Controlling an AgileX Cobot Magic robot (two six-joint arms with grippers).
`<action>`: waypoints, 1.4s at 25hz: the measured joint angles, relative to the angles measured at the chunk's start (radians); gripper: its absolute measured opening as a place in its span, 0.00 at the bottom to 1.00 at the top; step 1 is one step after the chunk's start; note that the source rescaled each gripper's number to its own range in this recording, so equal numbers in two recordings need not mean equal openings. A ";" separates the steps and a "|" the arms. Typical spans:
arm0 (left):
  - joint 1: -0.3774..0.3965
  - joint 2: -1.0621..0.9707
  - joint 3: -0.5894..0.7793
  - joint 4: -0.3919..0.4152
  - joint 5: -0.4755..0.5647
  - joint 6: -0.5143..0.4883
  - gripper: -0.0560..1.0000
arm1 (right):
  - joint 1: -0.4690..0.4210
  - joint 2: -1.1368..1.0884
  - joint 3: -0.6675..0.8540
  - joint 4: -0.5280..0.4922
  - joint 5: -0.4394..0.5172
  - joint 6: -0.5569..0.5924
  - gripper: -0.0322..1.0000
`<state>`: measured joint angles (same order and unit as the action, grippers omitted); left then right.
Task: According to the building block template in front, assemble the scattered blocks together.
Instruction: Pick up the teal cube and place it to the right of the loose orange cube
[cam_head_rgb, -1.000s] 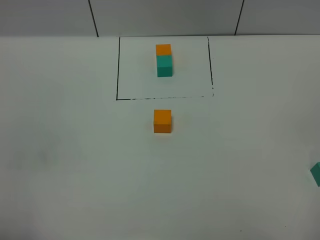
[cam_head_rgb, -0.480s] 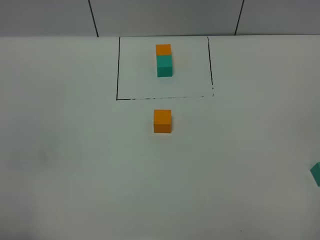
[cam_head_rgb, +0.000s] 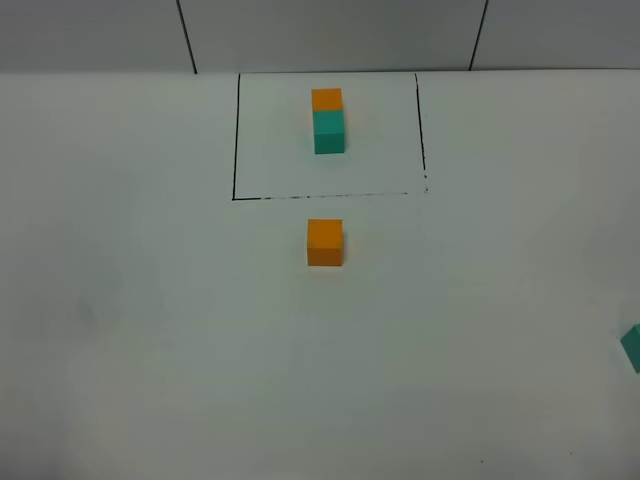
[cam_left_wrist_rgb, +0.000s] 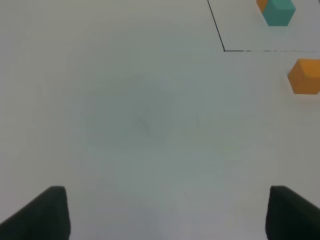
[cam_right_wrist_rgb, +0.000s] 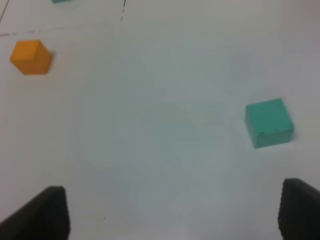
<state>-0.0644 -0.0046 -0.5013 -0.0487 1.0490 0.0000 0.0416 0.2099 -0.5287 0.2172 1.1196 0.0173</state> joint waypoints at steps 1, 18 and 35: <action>0.000 0.000 0.000 0.000 0.000 0.000 0.80 | 0.000 0.061 0.000 0.015 -0.013 -0.017 0.74; 0.000 0.000 0.000 0.000 0.000 0.000 0.80 | 0.000 1.119 -0.193 -0.210 -0.246 -0.193 0.98; 0.000 0.000 0.000 0.000 0.000 0.000 0.80 | -0.137 1.305 -0.193 -0.133 -0.400 -0.404 0.98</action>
<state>-0.0644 -0.0046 -0.5013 -0.0487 1.0490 0.0000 -0.0956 1.5147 -0.7216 0.0841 0.7196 -0.3872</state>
